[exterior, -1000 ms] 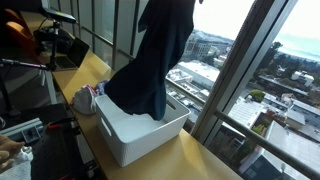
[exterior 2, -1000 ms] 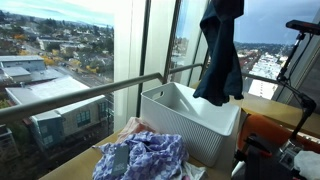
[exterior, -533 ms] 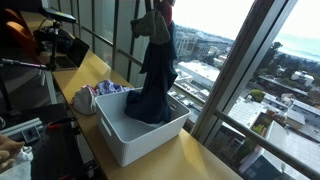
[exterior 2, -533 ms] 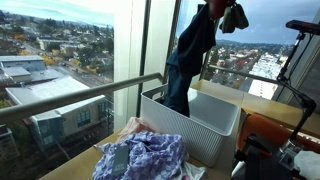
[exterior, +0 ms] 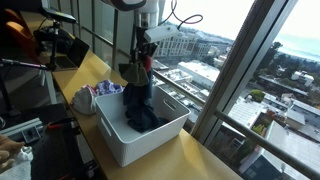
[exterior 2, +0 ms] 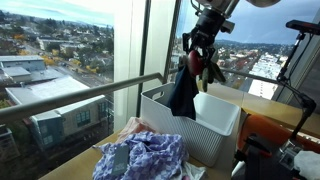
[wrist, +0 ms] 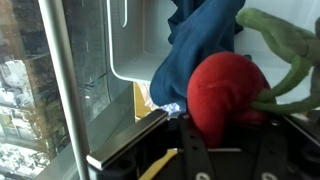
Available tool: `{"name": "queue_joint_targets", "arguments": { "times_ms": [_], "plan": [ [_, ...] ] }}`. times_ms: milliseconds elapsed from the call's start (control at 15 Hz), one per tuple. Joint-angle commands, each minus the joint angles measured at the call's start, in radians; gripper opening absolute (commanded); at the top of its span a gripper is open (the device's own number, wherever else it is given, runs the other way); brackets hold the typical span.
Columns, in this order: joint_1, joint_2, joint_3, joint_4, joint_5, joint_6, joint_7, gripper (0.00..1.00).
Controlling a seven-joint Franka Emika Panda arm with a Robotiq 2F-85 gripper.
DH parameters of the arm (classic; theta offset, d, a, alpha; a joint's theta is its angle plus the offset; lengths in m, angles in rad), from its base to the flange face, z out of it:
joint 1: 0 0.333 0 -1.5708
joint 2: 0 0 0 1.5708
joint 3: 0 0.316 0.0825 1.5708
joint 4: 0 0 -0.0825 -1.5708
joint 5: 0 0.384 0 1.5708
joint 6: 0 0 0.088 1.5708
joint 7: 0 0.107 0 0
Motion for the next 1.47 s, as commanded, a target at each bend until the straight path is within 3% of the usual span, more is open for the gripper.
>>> {"name": "queue_joint_targets", "arguments": {
  "times_ms": [0,800,867,1000,1400],
  "plan": [
    [-0.023,0.066,0.017,0.018,0.009,0.025,-0.028,0.00],
    [-0.113,0.241,-0.011,0.025,-0.160,0.067,-0.004,0.00],
    [-0.117,0.255,-0.009,0.024,-0.164,0.082,0.000,0.25],
    [-0.119,0.273,-0.003,0.022,-0.170,0.105,0.013,0.32],
    [-0.122,0.224,0.030,-0.007,-0.156,0.138,0.003,0.75]
  ]
}}
